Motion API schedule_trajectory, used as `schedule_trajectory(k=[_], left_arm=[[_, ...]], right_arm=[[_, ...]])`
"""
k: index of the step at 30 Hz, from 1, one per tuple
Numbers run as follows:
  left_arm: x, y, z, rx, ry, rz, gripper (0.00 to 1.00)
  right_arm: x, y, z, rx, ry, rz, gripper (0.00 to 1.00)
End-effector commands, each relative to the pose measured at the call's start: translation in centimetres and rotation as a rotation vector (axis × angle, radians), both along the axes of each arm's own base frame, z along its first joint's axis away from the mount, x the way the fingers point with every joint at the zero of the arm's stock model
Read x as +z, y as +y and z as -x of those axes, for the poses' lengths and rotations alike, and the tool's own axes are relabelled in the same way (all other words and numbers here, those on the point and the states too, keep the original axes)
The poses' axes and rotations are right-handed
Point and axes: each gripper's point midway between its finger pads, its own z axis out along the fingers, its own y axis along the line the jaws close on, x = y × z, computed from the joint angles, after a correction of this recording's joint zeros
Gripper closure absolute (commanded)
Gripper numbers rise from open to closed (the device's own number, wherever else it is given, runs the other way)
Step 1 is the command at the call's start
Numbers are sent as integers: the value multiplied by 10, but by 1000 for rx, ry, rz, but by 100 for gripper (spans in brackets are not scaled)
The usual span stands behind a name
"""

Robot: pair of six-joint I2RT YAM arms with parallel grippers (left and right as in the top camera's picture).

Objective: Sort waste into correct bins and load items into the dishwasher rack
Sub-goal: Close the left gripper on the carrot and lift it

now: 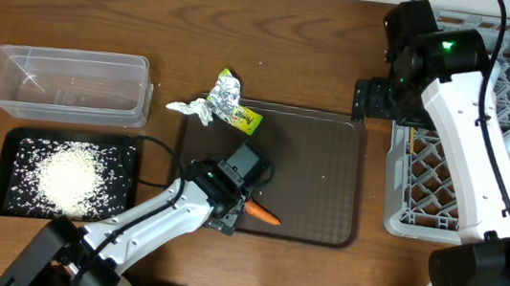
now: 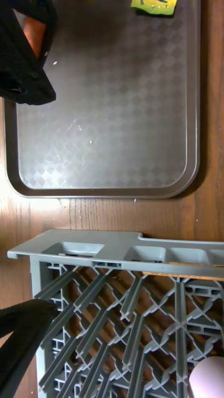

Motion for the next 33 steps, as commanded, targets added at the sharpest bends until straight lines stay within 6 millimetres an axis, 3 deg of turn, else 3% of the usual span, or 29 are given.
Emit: schedule_trajectory(k=[1, 10, 28, 33], left_arm=[[-5, -3, 3, -29, 15, 4, 1], [-7, 1, 9, -30, 40, -13, 12], [-7, -8, 17, -77, 32, -27, 16], [-8, -5, 15, -72, 22, -44, 23]], right_arm=[[4, -1, 0, -13, -14, 2, 1], [4, -1, 0, -13, -13, 2, 1], [4, -1, 1, -13, -13, 2, 1], [4, -1, 0, -13, -14, 2, 1]])
